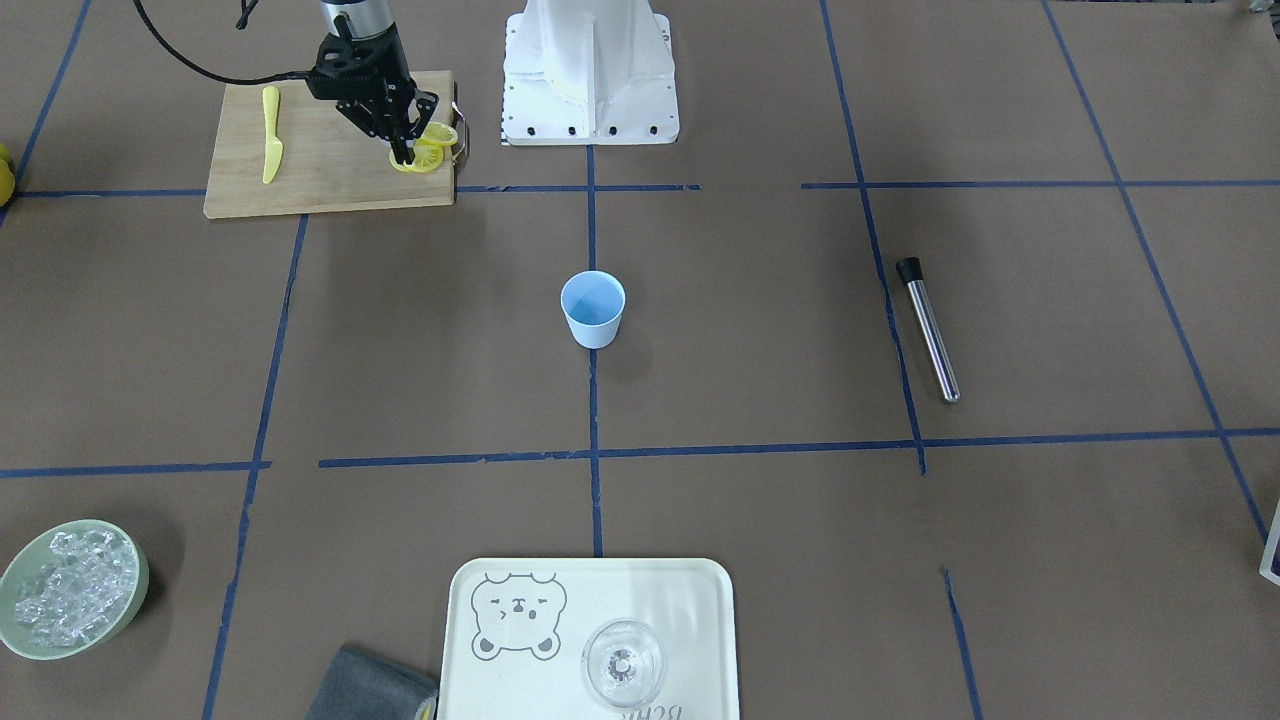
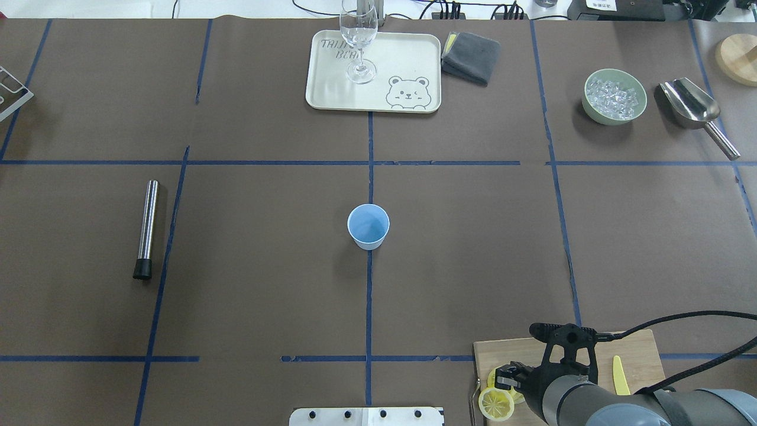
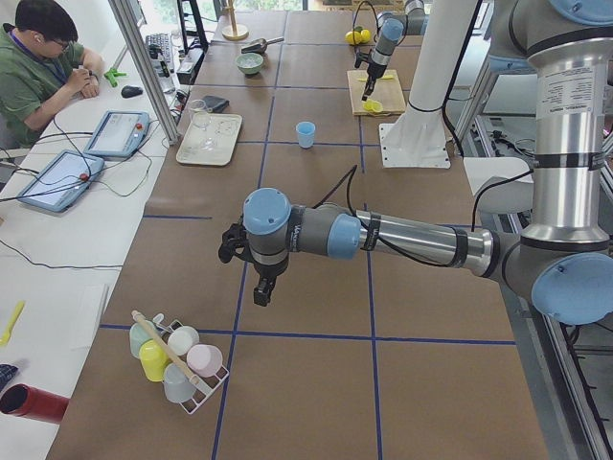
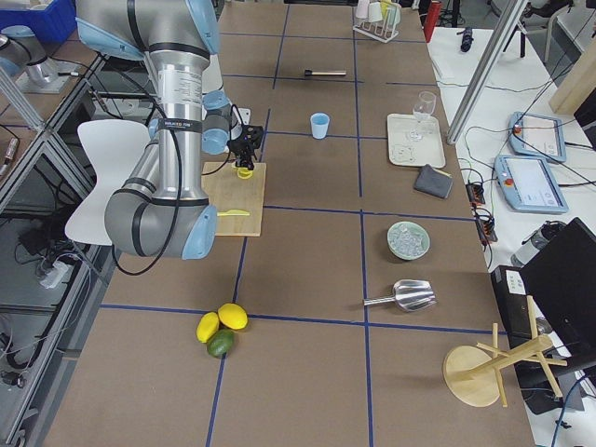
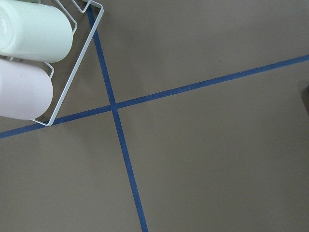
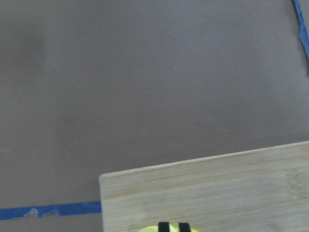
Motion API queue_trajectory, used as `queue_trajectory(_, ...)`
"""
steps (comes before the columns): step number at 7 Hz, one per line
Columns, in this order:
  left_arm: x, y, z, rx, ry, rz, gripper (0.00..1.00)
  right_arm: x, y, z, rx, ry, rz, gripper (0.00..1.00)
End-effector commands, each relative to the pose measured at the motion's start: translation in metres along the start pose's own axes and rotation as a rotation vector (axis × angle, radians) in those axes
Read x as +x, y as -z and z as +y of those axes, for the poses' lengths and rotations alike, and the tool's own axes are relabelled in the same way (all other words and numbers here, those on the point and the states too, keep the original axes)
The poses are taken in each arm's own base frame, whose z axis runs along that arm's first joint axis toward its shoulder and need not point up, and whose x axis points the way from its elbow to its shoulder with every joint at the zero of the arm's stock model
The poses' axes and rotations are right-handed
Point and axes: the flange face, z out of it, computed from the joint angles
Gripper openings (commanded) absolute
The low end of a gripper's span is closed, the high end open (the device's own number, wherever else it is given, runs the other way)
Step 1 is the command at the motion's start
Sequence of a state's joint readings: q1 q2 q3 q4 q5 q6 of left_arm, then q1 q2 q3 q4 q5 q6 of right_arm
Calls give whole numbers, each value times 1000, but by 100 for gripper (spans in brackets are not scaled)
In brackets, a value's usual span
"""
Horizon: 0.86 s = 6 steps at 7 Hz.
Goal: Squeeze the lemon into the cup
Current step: 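Lower the right gripper onto a lemon slice and close on it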
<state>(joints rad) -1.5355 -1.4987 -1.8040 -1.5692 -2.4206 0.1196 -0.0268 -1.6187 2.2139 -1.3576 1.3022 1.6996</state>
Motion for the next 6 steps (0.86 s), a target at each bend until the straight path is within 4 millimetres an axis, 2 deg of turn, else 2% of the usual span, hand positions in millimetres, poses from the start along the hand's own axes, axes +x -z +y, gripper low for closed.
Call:
queue_trajectory(1, 1, 1, 0, 2, -1, 0, 100, -2, 3, 0, -2, -2, -7, 99)
queue_trajectory(5, 2, 2, 0, 3, -2, 0, 100, -3, 2, 7, -12, 10, 0, 100)
queue_trajectory(6, 1, 1, 0, 1, 0, 0, 100, -11, 1, 11, -11, 22, 29, 100)
